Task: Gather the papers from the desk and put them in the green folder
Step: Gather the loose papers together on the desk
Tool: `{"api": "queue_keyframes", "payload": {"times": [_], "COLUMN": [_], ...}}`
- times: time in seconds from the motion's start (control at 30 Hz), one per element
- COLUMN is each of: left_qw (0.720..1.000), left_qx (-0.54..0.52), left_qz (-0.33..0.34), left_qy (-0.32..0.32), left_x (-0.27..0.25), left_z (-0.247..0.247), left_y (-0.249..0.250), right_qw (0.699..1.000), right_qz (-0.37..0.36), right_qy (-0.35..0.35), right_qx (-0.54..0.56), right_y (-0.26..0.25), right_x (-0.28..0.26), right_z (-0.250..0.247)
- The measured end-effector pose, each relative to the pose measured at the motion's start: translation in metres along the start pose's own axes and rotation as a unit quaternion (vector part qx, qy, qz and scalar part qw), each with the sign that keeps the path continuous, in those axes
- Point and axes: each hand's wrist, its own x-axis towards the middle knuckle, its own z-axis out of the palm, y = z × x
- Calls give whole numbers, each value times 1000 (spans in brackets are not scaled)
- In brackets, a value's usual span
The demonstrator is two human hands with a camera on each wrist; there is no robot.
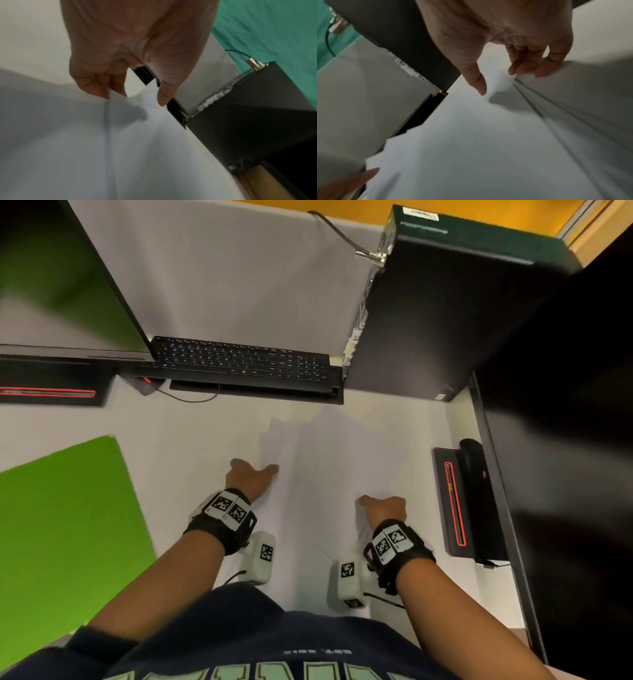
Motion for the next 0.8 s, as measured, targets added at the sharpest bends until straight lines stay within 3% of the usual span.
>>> {"api": "queue_keyframes", "payload": {"times": [0.13,0.2,0.27,0.33,0.4,0.53,0.67,0.8], "left_qw": [992,984,986,986,982,985,986,988], "left_qx": [109,162,102,-3,-61,-40,-36,-75], "left_qz": [25,70,128,157,155,139,112,84], "left_qy": [-56,-20,-16,-56,-86,-95,-116,-108], "left_x": [-9,-17,-21,-23,-24,-21,-25,-26], "left_z": [7,18,22,18,9,5,16,22], "left_y": [-5,-7,-11,-15,-17,-15,-10,-12], "right_qw": [999,997,998,1000,999,997,999,996], "right_qz": [-5,-8,-19,-16,-3,-23,-33,-50], "right_qy": [-3,6,0,-14,-34,-64,-22,-28], "right_qx": [-51,-83,-63,6,25,26,31,73], "right_y": [9,12,15,21,28,31,28,29], "right_x": [-4,-8,-6,-6,-3,-5,-15,-16], "right_z": [1,1,-2,-9,-16,-17,-11,-17]}}
